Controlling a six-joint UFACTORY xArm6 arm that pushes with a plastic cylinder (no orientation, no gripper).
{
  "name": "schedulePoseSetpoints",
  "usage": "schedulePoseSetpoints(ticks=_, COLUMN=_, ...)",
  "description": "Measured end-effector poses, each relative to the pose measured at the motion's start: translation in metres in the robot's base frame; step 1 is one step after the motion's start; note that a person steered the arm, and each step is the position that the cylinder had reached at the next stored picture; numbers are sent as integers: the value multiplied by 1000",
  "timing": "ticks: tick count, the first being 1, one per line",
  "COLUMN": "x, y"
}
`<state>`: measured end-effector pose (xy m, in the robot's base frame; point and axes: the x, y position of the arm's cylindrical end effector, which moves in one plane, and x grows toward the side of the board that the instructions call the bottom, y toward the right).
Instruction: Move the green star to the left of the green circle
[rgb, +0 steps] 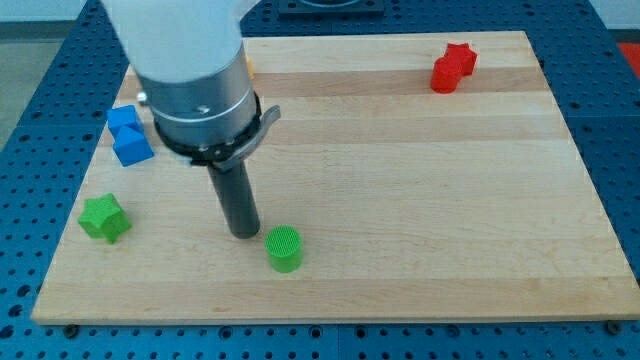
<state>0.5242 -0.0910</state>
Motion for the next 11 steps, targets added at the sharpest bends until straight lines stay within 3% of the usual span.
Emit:
schedulePoseSetpoints(ticks=1, x=18, y=35)
schedulePoseSetpoints(ticks=2, x=23, y=19)
schedulePoseSetpoints(ticks=3, x=12, y=-64)
schedulePoseSetpoints(ticks=4, x=-34, y=-138)
schedulePoseSetpoints(ticks=5, x=-62, y=-149)
schedulePoseSetpoints(ticks=6, x=-54, y=-197)
schedulePoseSetpoints(ticks=7, x=-39, y=-207)
schedulePoseSetpoints(ticks=8, x=-28, y=-142)
schedulePoseSetpoints(ticks=9, x=-10, y=-140)
schedulePoseSetpoints(ticks=10, x=-15, y=-186)
schedulePoseSetpoints(ticks=11, x=7, y=-197)
